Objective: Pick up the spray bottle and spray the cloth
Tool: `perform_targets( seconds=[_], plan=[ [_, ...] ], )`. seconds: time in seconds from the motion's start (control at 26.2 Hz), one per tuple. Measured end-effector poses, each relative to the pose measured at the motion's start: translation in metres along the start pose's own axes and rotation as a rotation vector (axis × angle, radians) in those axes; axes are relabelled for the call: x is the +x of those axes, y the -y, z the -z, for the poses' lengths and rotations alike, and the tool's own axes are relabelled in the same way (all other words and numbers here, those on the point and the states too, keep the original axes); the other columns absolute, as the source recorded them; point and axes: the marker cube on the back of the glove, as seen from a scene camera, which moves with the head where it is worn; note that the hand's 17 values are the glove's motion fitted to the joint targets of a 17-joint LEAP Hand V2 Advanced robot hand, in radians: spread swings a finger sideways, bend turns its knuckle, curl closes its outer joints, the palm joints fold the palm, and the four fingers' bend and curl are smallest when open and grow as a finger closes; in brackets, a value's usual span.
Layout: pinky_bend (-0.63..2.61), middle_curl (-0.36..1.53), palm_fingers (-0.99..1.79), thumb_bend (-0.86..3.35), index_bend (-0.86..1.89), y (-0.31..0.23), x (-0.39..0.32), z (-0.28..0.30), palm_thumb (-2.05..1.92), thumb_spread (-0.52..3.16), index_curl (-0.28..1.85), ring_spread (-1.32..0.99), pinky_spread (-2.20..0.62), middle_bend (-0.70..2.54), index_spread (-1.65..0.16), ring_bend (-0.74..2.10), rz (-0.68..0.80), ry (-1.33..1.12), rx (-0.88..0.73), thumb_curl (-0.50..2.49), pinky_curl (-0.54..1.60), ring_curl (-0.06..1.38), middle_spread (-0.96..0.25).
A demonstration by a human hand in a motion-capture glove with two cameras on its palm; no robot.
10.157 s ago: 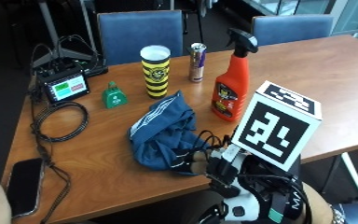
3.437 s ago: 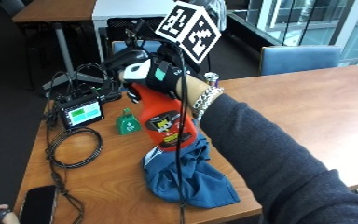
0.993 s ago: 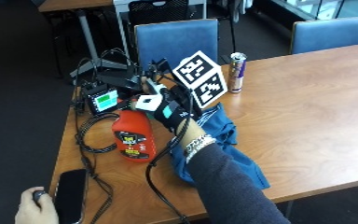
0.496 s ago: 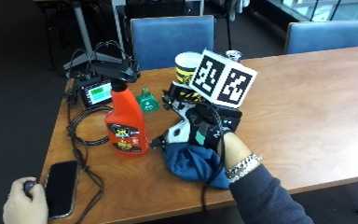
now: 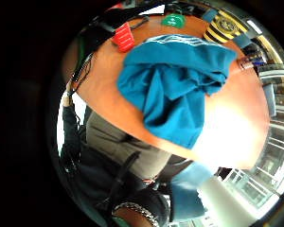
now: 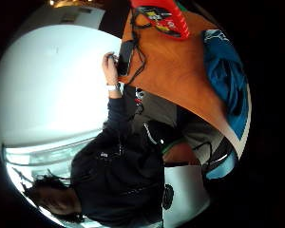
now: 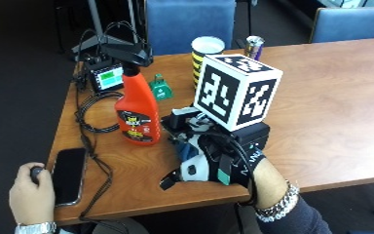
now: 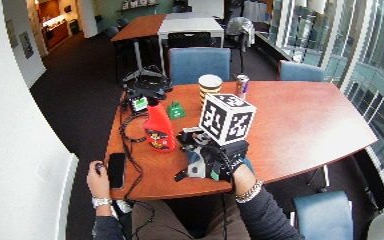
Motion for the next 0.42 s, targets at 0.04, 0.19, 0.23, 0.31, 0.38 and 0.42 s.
perform_targets(
  seconds=[0.04, 0.19, 0.23, 0.31, 0.38, 0.42],
  plan=[
    [0.37, 0.35, 0.34, -0.04, 0.16, -0.002, -0.005, 0.001, 0.63, 0.92, 0.32, 0.01, 0.22, 0.19, -0.35, 0.3, 0.022, -0.008, 0.007, 0.5, 0.36, 0.33, -0.04],
    [0.33, 0.35, 0.38, -0.03, 0.16, -0.009, -0.021, -0.004, 0.62, 0.94, 0.31, 0.0, 0.22, 0.2, -0.36, 0.31, 0.096, -0.034, 0.007, 0.47, 0.35, 0.32, -0.04],
    [0.32, 0.35, 0.38, -0.03, 0.16, -0.011, -0.024, -0.007, 0.62, 0.94, 0.31, 0.0, 0.22, 0.19, -0.36, 0.3, 0.108, -0.041, 0.003, 0.47, 0.35, 0.32, -0.04],
    [0.31, 0.35, 0.38, -0.04, 0.16, -0.013, -0.027, -0.012, 0.61, 0.95, 0.31, 0.0, 0.22, 0.19, -0.36, 0.3, 0.123, -0.049, -0.007, 0.46, 0.34, 0.32, -0.04],
    [0.3, 0.35, 0.38, -0.03, 0.16, -0.014, -0.028, -0.015, 0.61, 0.96, 0.31, 0.0, 0.22, 0.19, -0.36, 0.3, 0.128, -0.048, -0.014, 0.45, 0.34, 0.33, -0.04],
    [0.3, 0.35, 0.38, -0.03, 0.16, -0.014, -0.028, -0.016, 0.61, 0.96, 0.31, 0.0, 0.22, 0.19, -0.36, 0.3, 0.129, -0.047, -0.016, 0.45, 0.34, 0.32, -0.05]
  ],
)
